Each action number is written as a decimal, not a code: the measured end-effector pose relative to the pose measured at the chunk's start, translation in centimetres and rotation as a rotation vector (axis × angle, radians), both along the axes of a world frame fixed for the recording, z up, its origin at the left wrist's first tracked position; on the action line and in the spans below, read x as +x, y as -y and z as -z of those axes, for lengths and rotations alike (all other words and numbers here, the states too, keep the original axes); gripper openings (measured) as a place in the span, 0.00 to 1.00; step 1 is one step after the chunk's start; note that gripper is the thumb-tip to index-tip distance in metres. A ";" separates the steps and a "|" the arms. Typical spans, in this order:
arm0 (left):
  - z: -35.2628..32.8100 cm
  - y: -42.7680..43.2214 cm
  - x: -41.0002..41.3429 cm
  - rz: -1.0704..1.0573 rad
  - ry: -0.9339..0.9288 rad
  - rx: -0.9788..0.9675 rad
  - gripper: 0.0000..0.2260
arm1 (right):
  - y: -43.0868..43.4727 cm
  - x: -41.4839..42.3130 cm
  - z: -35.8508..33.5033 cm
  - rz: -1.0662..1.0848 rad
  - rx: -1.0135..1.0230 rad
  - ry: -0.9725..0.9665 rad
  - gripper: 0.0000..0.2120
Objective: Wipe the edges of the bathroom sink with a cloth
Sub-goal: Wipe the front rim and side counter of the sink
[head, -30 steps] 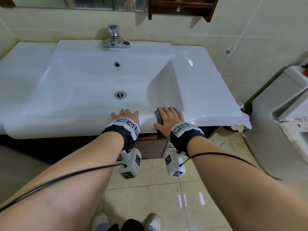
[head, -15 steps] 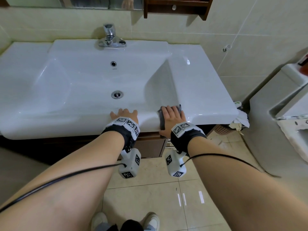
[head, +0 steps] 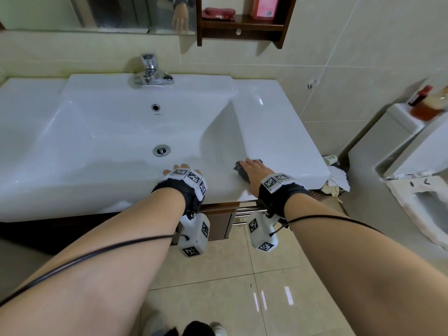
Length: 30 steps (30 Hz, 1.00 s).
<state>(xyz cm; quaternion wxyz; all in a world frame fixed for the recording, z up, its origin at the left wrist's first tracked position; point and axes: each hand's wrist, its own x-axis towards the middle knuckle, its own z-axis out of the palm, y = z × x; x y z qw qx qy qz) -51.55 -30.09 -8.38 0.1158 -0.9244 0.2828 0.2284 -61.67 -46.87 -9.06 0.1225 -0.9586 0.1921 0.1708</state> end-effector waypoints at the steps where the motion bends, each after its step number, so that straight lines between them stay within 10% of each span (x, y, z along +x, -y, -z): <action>1: -0.3 0.4 0.2 0.021 -0.008 -0.008 0.15 | 0.3 0.3 -0.3 -0.001 -0.003 0.014 0.41; 30: -2.7 22.9 21.2 0.089 0.019 -0.175 0.24 | 18.0 19.8 -6.2 0.293 0.062 0.154 0.31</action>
